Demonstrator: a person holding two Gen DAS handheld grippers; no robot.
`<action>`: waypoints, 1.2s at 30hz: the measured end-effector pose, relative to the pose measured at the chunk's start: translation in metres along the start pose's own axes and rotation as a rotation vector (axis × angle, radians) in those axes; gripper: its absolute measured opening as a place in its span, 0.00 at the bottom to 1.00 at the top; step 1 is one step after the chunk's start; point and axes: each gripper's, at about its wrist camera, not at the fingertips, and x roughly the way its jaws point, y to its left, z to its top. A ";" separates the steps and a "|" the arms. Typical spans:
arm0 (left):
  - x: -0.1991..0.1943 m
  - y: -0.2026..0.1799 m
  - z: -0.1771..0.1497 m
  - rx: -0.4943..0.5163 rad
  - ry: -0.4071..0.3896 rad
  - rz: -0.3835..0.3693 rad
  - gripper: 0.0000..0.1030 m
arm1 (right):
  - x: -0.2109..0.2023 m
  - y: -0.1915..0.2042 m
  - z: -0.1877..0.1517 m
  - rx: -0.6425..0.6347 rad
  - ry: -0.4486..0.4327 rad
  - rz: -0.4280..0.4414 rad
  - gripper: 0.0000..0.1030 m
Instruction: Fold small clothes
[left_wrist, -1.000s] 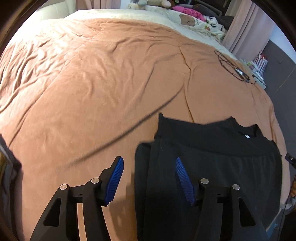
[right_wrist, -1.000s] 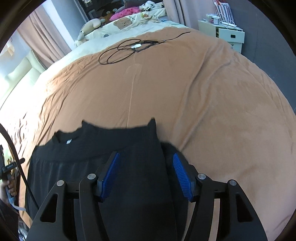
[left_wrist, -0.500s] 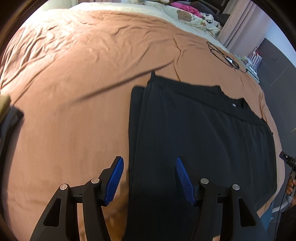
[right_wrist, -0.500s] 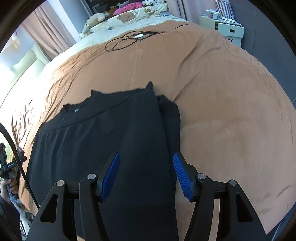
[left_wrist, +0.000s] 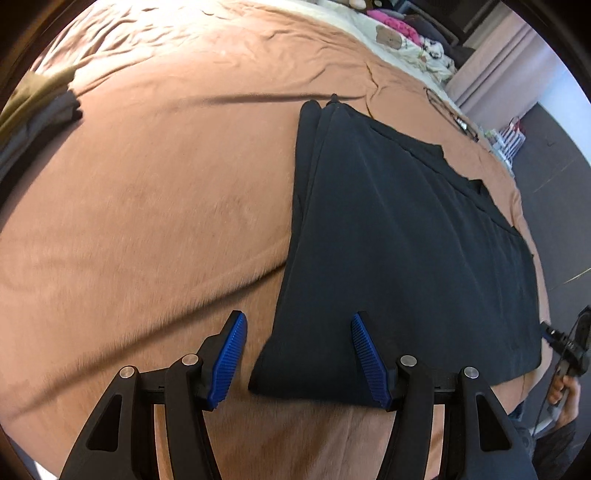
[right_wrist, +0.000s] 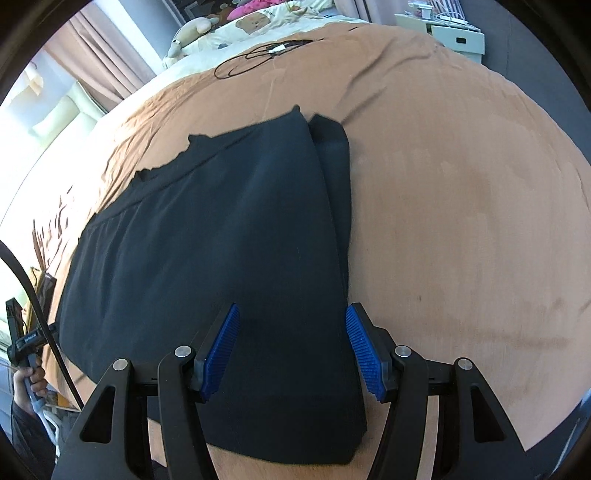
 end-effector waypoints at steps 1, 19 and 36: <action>-0.002 0.001 -0.003 -0.006 -0.005 -0.007 0.59 | -0.001 -0.001 -0.003 -0.001 0.003 0.001 0.57; -0.009 0.017 -0.021 -0.209 -0.015 -0.232 0.59 | -0.018 -0.034 -0.069 0.266 -0.054 0.196 0.57; -0.004 0.027 -0.028 -0.313 -0.015 -0.277 0.59 | -0.020 -0.059 -0.110 0.476 -0.118 0.321 0.57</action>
